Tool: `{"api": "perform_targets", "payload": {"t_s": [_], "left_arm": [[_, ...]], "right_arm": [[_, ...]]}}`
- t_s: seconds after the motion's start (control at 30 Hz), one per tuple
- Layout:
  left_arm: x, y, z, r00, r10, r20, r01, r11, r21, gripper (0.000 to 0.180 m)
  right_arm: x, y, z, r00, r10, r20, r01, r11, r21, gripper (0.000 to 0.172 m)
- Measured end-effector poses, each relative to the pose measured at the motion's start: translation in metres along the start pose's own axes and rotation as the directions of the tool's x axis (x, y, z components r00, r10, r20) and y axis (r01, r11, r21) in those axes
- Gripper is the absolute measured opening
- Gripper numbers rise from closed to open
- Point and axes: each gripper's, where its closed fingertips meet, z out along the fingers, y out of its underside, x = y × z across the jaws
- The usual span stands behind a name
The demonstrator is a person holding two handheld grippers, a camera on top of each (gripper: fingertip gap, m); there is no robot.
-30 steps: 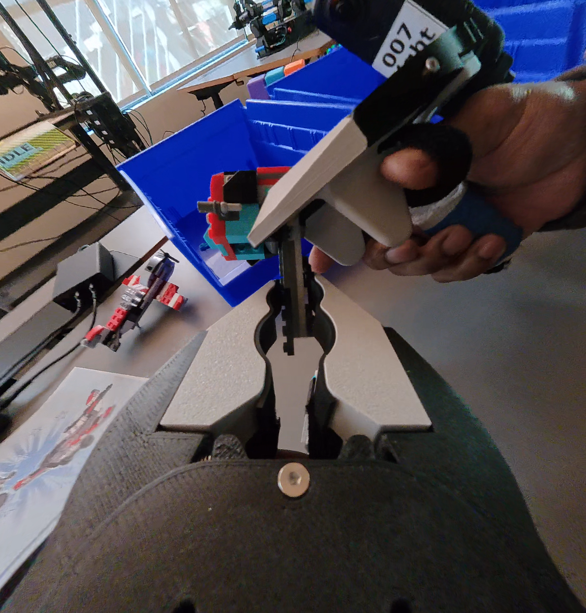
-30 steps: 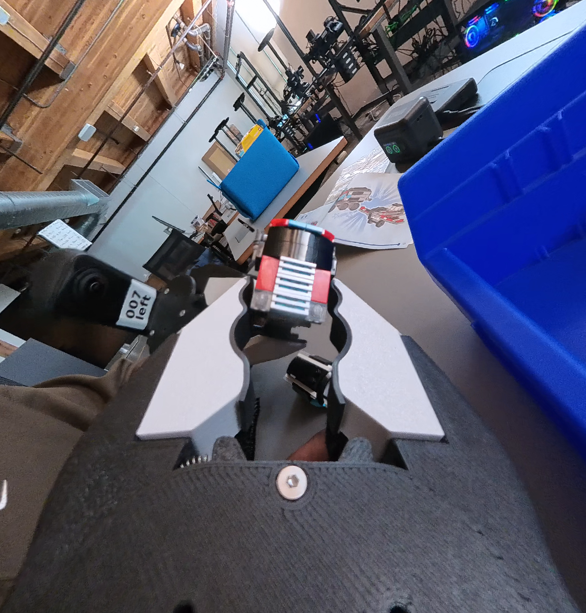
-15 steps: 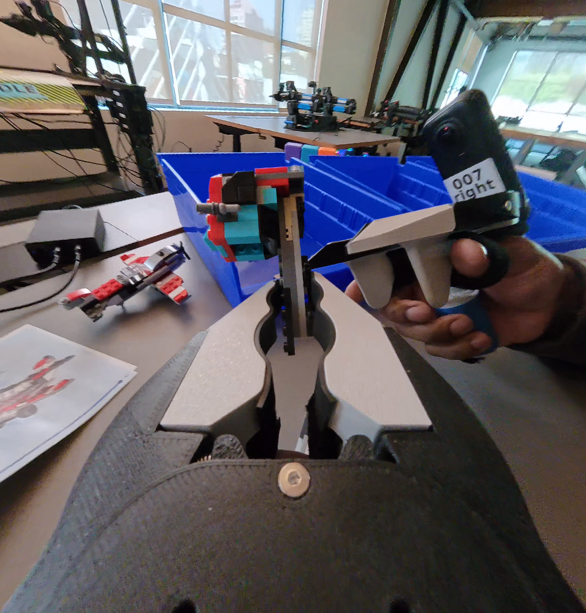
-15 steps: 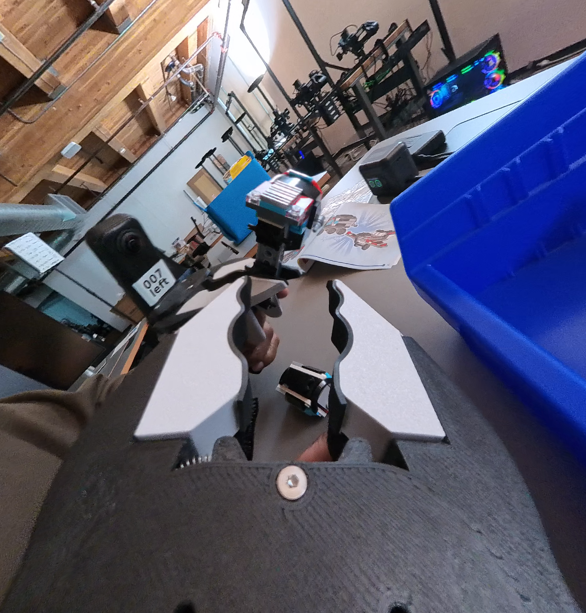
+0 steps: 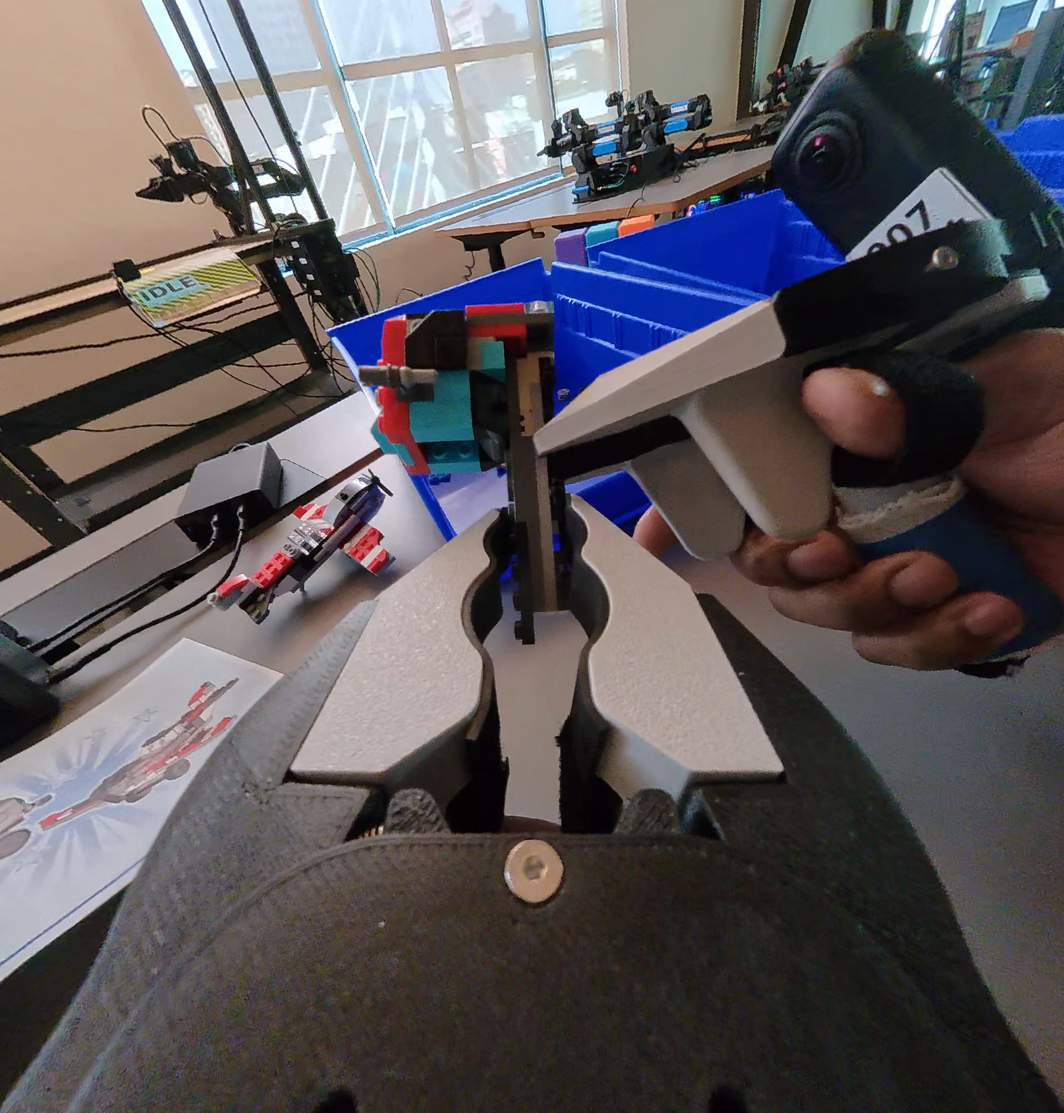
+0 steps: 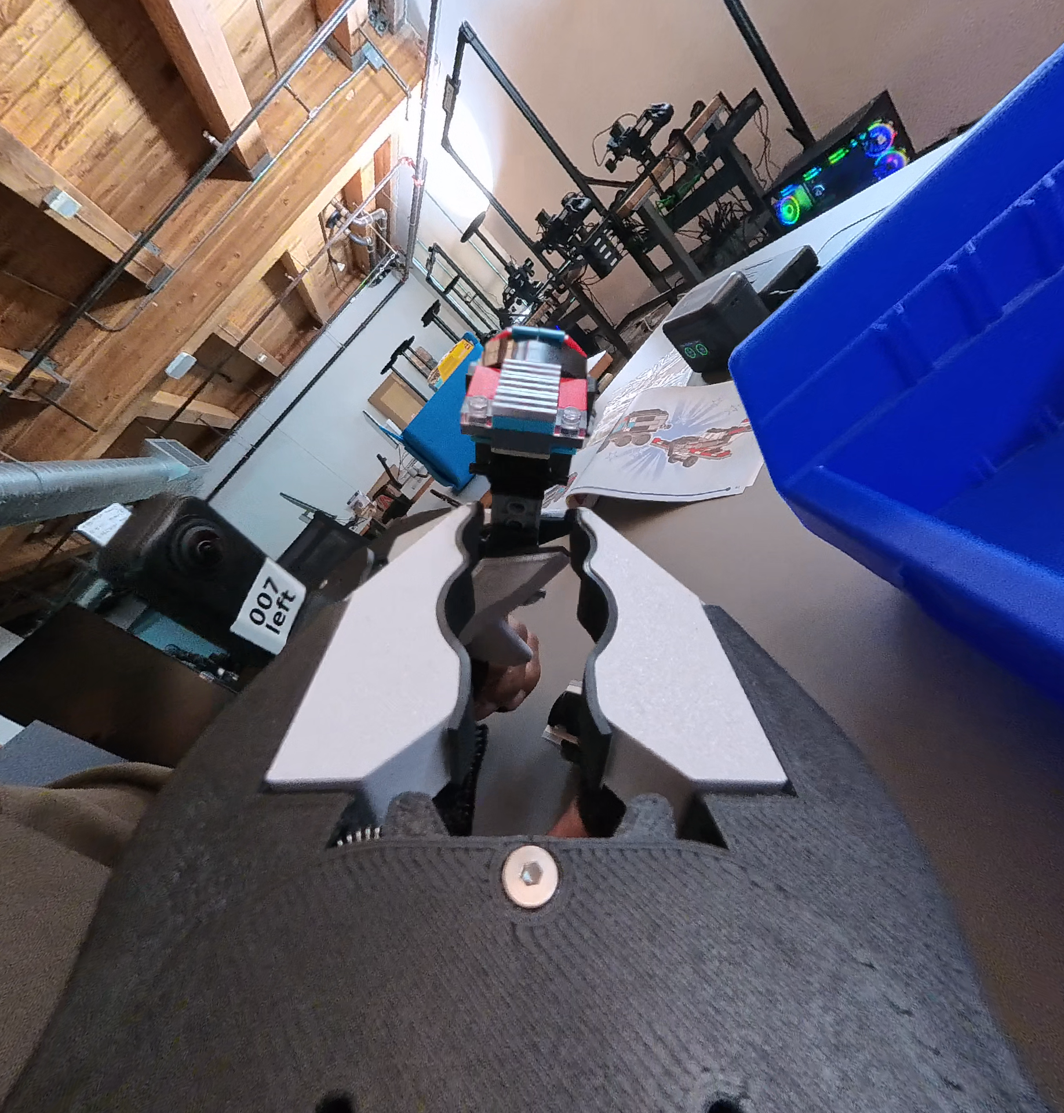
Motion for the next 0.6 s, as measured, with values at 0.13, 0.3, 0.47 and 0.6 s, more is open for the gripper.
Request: {"api": "perform_targets", "payload": {"t_s": [0.13,0.3,0.47,0.6], "left_arm": [[0.0016,0.0004,0.0004,0.999,0.043,0.011,-0.043,0.999,-0.006,0.016],[0.0028,0.0019,0.0011,0.997,0.071,0.019,-0.071,0.997,-0.015,0.016],[0.0042,0.0024,0.0018,0.996,0.090,0.012,-0.090,0.996,-0.020,0.017],[0.0079,0.0005,-0.0007,0.996,0.033,-0.088,-0.035,0.999,-0.022,0.039]], "right_arm": [[0.0001,-0.0002,-0.0002,1.000,-0.003,-0.002,0.003,1.000,0.009,0.023],[-0.0003,0.0000,-0.0002,1.000,0.001,0.004,-0.001,1.000,0.015,0.019],[-0.0009,-0.0006,-0.0013,1.000,-0.013,0.011,0.013,1.000,0.027,0.016],[0.0009,-0.0066,-0.0049,0.999,-0.046,0.026,0.044,0.998,0.051,0.016]]}}
